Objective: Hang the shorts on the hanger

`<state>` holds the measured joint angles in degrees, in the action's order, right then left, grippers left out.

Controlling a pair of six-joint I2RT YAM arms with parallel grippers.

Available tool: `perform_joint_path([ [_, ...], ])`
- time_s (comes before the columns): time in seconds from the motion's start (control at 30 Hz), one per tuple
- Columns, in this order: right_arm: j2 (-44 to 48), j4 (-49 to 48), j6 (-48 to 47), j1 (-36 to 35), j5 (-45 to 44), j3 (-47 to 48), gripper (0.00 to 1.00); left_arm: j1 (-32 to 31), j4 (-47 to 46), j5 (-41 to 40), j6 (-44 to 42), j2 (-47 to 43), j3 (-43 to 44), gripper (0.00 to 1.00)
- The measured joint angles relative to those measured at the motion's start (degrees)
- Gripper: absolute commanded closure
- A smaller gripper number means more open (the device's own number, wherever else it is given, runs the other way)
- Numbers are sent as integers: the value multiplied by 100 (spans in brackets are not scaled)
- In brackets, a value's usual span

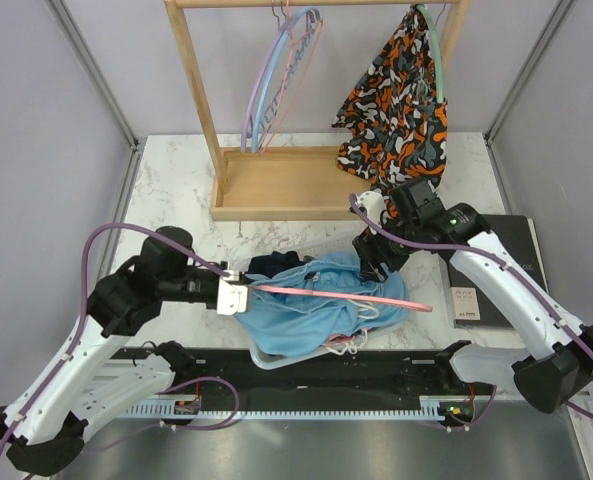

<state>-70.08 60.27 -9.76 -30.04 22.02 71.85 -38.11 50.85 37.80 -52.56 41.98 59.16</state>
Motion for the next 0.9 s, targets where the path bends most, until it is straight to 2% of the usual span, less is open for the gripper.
perform_joint_path([
  [0.07,-35,-127,-59,-9,-52,-142,41,0,-37,0,7,2,-24,98],
  [0.1,-50,-188,-92,-11,-118,-221,62,0,-46,0,15,2,-37,98],
  [0.17,-79,-258,-157,-11,-190,-289,84,0,-66,-7,39,13,-59,98],
  [0.2,-96,-278,-164,-13,-240,-297,100,0,-83,-15,59,15,-70,98],
  [0.4,-35,-212,-271,-22,-551,-216,100,0,-264,-374,389,-66,-125,98],
  [0.6,396,20,-326,4,-802,210,100,-31,-317,-1104,651,-487,-269,98],
  [0.9,654,256,-422,238,-793,588,100,-76,-94,-1727,717,-745,-249,98],
])
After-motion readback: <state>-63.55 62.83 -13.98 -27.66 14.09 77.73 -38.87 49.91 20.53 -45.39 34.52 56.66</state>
